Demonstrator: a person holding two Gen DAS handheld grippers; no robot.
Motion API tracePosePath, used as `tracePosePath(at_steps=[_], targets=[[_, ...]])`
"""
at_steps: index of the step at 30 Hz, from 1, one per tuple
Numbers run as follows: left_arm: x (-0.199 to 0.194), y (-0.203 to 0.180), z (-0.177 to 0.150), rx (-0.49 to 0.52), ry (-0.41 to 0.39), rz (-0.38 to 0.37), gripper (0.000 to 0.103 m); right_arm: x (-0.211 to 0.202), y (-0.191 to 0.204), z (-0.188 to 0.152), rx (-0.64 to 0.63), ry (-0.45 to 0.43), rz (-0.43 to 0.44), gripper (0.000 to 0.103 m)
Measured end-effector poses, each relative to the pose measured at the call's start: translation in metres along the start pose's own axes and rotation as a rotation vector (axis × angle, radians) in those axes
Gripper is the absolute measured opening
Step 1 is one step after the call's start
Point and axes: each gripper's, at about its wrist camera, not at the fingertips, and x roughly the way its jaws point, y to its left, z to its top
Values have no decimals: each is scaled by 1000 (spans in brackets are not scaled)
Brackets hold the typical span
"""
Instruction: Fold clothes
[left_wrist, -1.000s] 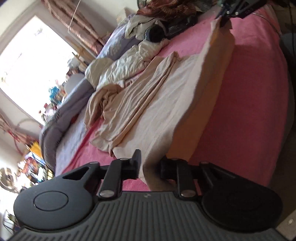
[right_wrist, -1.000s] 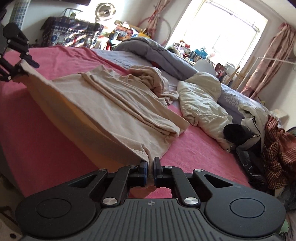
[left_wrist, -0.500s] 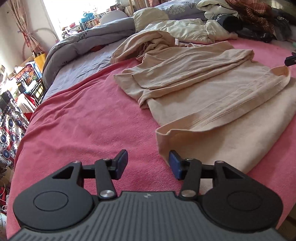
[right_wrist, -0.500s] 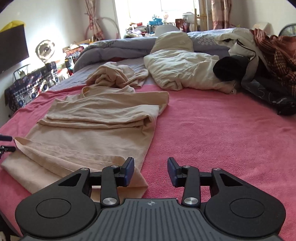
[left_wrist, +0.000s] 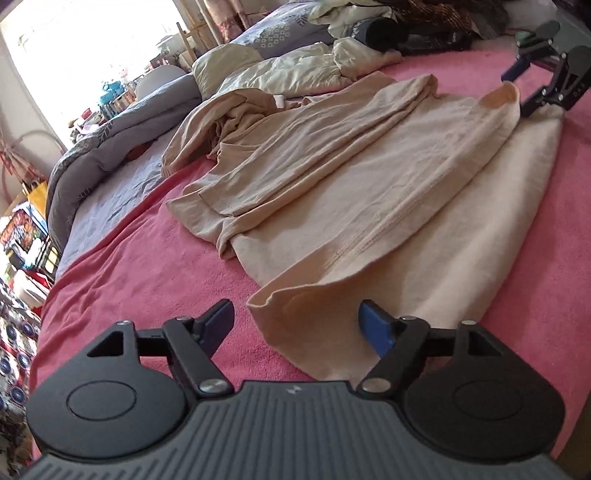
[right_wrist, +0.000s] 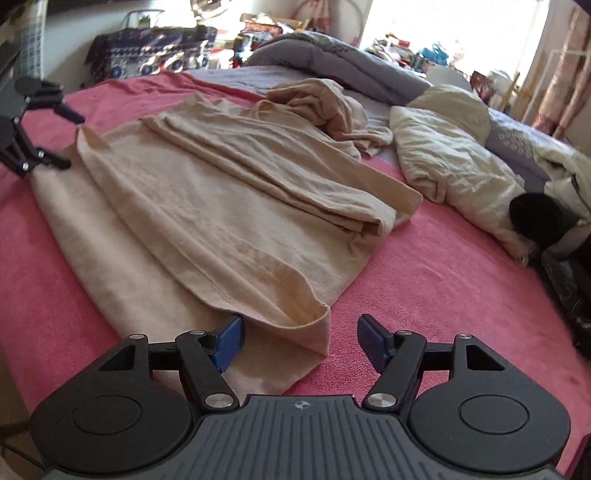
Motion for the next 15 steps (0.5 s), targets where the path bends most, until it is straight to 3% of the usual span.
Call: tracePosePath(at_steps=[4, 6, 7, 9, 14, 15], targets=[[15, 18, 0, -127, -10, -73, 81, 16, -23, -2, 135, 24, 82, 66], [20, 25, -3, -189, -24, -97, 81, 17, -25, -4, 166, 12, 80, 53], [21, 26, -5, -206, -33, -100, 80, 16, -25, -5, 178, 5, 78, 38], [19, 25, -8, -217, -54, -109, 66, 10, -23, -6, 181, -17, 66, 30], [11, 12, -12, -182, -94, -94, 48, 0, -22, -8, 178, -47, 49, 21], [10, 10, -12, -185, -97, -78, 38, -1, -23, -9, 189, -56, 40, 19]])
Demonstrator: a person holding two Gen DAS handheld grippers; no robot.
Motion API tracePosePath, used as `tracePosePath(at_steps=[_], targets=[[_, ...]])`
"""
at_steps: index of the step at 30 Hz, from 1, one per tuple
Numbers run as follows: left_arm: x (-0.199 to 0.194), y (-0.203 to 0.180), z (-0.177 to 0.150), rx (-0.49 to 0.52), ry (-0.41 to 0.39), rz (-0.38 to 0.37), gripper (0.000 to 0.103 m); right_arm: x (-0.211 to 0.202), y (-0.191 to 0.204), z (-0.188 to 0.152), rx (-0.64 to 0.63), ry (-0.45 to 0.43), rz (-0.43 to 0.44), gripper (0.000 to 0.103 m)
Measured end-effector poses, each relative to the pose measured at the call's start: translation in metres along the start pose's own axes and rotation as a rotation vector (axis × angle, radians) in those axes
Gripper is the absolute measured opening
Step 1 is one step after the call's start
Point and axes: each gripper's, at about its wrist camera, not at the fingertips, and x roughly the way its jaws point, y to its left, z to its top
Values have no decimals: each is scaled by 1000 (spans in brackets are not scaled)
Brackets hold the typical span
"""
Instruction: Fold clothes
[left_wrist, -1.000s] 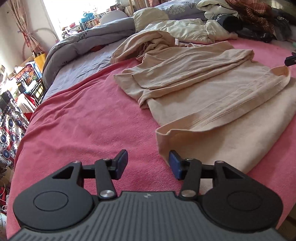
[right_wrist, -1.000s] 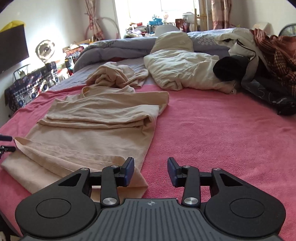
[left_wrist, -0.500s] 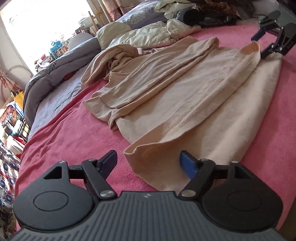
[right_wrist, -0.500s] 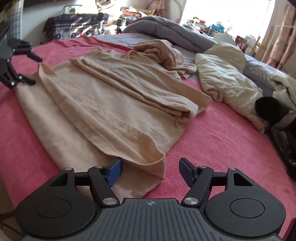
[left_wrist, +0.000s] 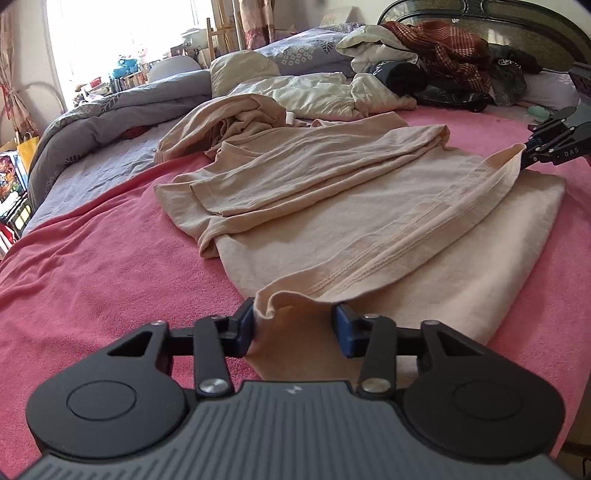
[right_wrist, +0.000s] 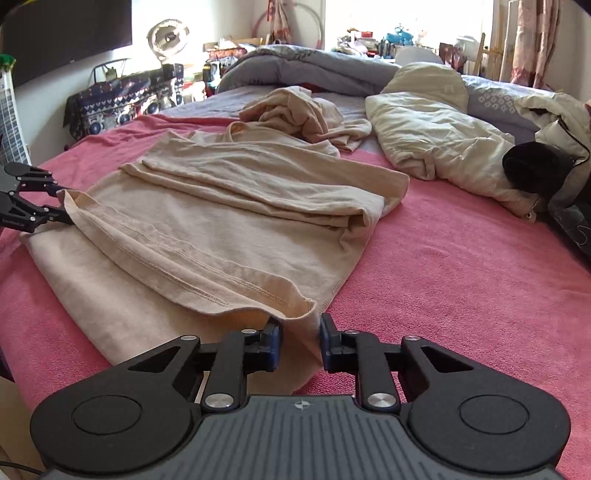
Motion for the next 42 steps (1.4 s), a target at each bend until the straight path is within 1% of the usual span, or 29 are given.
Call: tracePosePath(at_steps=[1, 2, 4, 5, 8, 11, 15, 18, 20, 23, 25, 27, 29, 31, 32, 34, 35, 37, 38, 39, 40, 41, 42], targets=[[-1, -1, 0, -6, -5, 19, 29, -1, -2, 0, 17, -8, -5, 16], [-3, -1, 0, -14, -9, 40, 16, -3, -4, 0, 37, -17, -12, 13], [-8, 1, 0, -41, -24, 64, 13, -7, -5, 1, 71, -29, -22, 9], [-11, 2, 0, -54, -33, 72, 8, -8, -4, 1, 78, -36, -28, 9], [-18, 4, 2, -86, -51, 94, 7, -13, 3, 4, 71, -52, -65, 7], [-29, 3, 7, -99, -91, 106, 6, -22, 9, 9, 74, -84, -88, 7], [-49, 2, 18, -116, -164, 140, 5, -41, 11, 21, 89, -158, -113, 7], [-56, 10, 33, -118, -209, 165, 5, -51, 7, 36, 96, -206, -125, 7], [-49, 19, 48, -112, -218, 186, 5, -47, 0, 51, 92, -222, -136, 7], [-26, 40, 79, -112, -233, 221, 5, -33, -11, 79, 80, -247, -161, 7], [-5, 54, 99, -118, -240, 242, 5, -16, -23, 102, 85, -269, -173, 7], [28, 71, 120, -111, -228, 268, 6, 9, -37, 123, 92, -281, -187, 7], [65, 85, 134, -106, -194, 299, 7, 40, -49, 143, 98, -280, -207, 7], [105, 99, 144, -120, -141, 331, 9, 81, -64, 156, 115, -252, -244, 7], [128, 105, 146, -124, -97, 350, 19, 100, -71, 159, 133, -237, -249, 7], [168, 114, 146, -124, 6, 428, 21, 147, -82, 160, 160, -166, -265, 8], [186, 118, 144, -126, 67, 487, 22, 170, -88, 160, 173, -130, -274, 9], [207, 128, 137, -155, 165, 567, 23, 212, -94, 150, 180, -7, -314, 12], [209, 133, 132, -173, 184, 583, 24, 219, -93, 143, 184, 12, -315, 17], [207, 138, 127, -189, 190, 597, 29, 216, -94, 138, 201, -23, -314, 20], [199, 144, 120, -202, 188, 624, 34, 207, -96, 135, 228, -46, -320, 42], [190, 147, 115, -210, 182, 649, 42, 199, -98, 132, 254, -68, -326, 66], [180, 151, 109, -218, 175, 674, 42, 183, -93, 128, 203, -95, -349, 70]])
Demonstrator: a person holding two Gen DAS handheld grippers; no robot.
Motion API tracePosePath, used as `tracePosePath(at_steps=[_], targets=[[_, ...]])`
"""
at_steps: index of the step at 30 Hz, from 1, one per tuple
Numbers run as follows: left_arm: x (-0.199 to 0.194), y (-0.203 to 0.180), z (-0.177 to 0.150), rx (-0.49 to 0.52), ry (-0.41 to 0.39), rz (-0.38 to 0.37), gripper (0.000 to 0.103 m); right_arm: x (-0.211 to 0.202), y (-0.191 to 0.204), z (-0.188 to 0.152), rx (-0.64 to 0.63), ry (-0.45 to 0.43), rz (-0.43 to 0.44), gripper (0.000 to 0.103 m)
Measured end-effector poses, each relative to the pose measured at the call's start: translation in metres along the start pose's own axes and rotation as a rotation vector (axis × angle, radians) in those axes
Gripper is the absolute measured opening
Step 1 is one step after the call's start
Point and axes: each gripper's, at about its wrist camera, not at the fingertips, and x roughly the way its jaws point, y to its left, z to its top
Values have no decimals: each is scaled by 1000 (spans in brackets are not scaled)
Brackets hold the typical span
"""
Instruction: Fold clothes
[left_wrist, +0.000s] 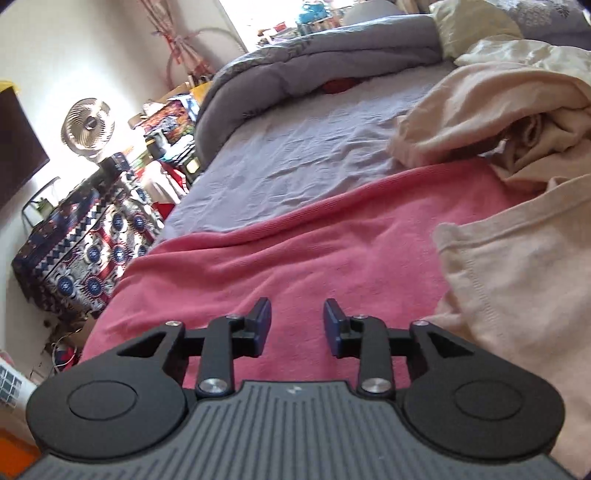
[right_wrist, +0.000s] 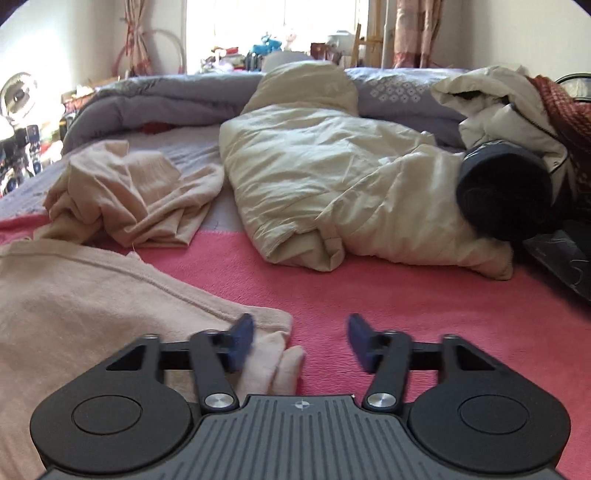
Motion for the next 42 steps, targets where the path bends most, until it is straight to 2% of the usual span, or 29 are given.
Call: tracePosePath(at_steps=[2, 3, 6, 8, 9, 11, 12, 14, 15, 17, 19, 21, 23, 25, 27, 28, 29, 31, 32, 34, 35, 37, 39, 42], targets=[[-30, 17, -17, 66, -89, -16, 42, -33, -3, -5, -95, -74, -36, 70], [-45, 25, -25, 98, -133, -24, 42, -51, 5, -11, -205, -102, -64, 70], [-115, 18, -58, 334, -334, -57, 43, -114, 30, -39, -560, -215, -109, 70], [-162, 2, -83, 508, -438, -130, 49, -152, 54, -67, -777, -251, -80, 71], [-180, -12, -98, 614, -469, -161, 55, -168, 66, -81, -873, -263, -59, 71], [-215, -40, -126, 827, -529, -223, 61, -190, 97, -116, -1087, -306, -33, 71], [-226, -58, -141, 930, -557, -248, 61, -194, 113, -134, -1200, -335, -32, 71], [-232, -86, -159, 1044, -580, -261, 61, -194, 140, -166, -1383, -387, -29, 71], [-231, -99, -164, 1073, -579, -261, 61, -192, 155, -174, -1412, -394, -10, 69], [-230, -115, -163, 1112, -584, -277, 61, -189, 174, -172, -1366, -390, 31, 61], [-227, -129, -161, 1155, -595, -281, 61, -185, 191, -168, -1359, -400, 44, 58], [-222, -142, -158, 1217, -605, -238, 61, -180, 205, -167, -1398, -415, 42, 53], [-215, -151, -151, 1241, -553, -251, 60, -175, 217, -164, -1420, -407, 56, 50], [-212, -153, -143, 1271, -513, -289, 59, -171, 227, -156, -1424, -361, 93, 43], [-211, -152, -137, 1310, -499, -318, 60, -171, 234, -140, -1381, -289, 157, 44], [-211, -151, -134, 1329, -491, -333, 60, -173, 235, -132, -1356, -267, 194, 48], [-211, -148, -133, 1340, -489, -353, 60, -174, 236, -125, -1329, -254, 223, 57], [-209, -143, -130, 1341, -475, -390, 60, -178, 236, -116, -1328, -266, 247, 65], [-209, -140, -129, 1330, -468, -407, 60, -177, 236, -119, -1361, -295, 222, 68], [-205, -136, -126, 1295, -457, -423, 59, -168, 239, -131, -1457, -341, 166, 66], [-203, -136, -125, 1276, -452, -420, 59, -166, 240, -132, -1452, -340, 170, 58], [-194, -134, -119, 1234, -414, -383, 54, -163, 240, -126, -1421, -325, 166, 55], [-187, -129, -111, 1184, -371, -359, 38, -162, 234, -120, -1398, -319, 150, 55], [-180, -113, -98, 1079, -332, -400, 29, -160, 228, -115, -1374, -311, 126, 56]])
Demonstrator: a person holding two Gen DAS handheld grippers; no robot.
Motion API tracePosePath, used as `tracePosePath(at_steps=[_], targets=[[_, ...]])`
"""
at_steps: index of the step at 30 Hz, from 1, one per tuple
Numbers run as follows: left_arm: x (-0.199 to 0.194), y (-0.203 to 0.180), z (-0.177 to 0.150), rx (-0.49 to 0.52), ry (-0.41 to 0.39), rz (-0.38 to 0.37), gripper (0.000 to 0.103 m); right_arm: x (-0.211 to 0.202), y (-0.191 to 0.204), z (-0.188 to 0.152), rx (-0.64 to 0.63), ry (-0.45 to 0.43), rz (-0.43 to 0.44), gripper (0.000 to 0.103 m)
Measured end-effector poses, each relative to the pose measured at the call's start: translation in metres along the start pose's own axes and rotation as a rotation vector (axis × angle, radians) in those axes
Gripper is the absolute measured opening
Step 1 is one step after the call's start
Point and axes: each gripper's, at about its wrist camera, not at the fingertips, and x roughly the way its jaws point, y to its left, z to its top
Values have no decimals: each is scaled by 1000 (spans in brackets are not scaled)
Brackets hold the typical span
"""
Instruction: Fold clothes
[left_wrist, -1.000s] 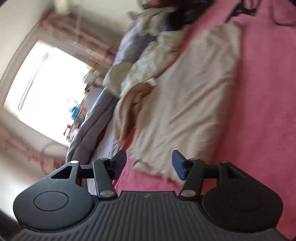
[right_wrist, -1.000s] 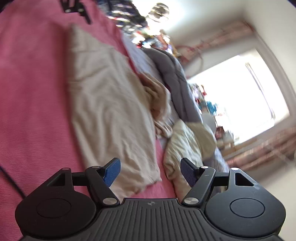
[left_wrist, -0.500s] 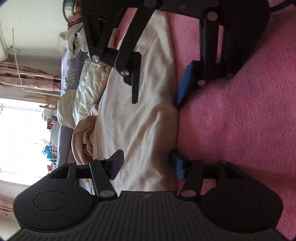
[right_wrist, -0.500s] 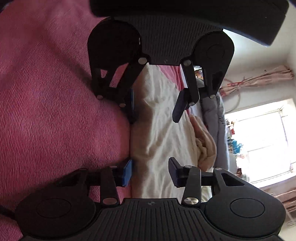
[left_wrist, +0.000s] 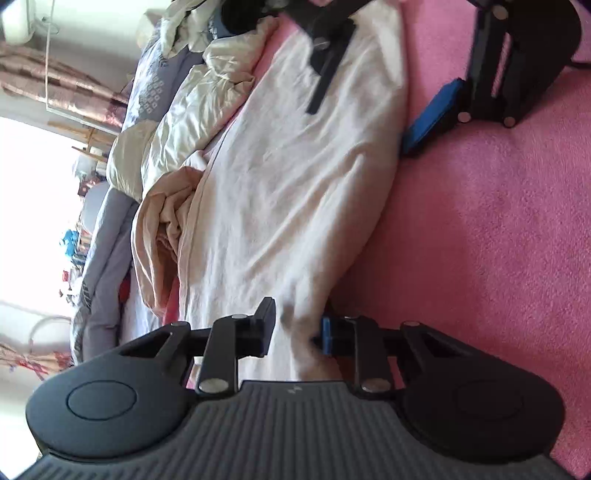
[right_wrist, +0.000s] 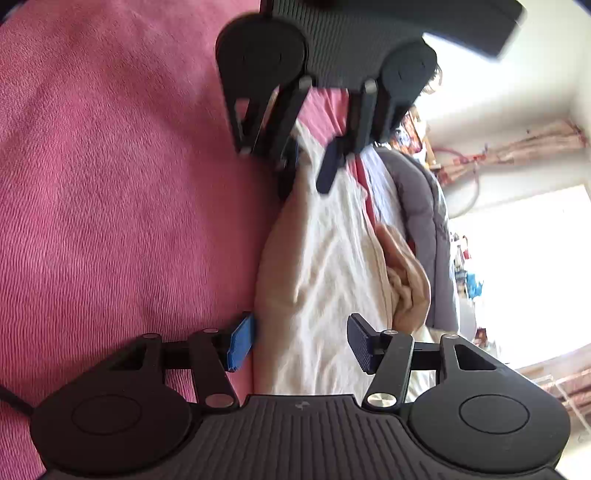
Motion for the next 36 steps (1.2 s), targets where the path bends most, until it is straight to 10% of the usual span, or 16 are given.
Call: tracePosePath(at_steps=[9, 13, 23, 28, 31, 36], targets=[[-15, 8, -10, -72, -3, -33, 23, 27, -12, -6, -24, 52, -93, 49], [-8, 3, -21, -73, 33, -34, 22, 40, -14, -46, -41, 187, -71, 8], [-5, -7, -36, -62, 65, -20, 20, 65, -18, -134, 16, 345, -163, 8], [-33, -14, -7, -17, -13, 38, 37, 76, -19, -138, 52, 357, -131, 7], [-52, -27, 27, 43, -127, 28, 72, 75, -28, -144, 112, 347, -110, 7], [-25, -59, 78, 120, -184, -1, 69, 62, -44, -136, 220, 334, -92, 7]])
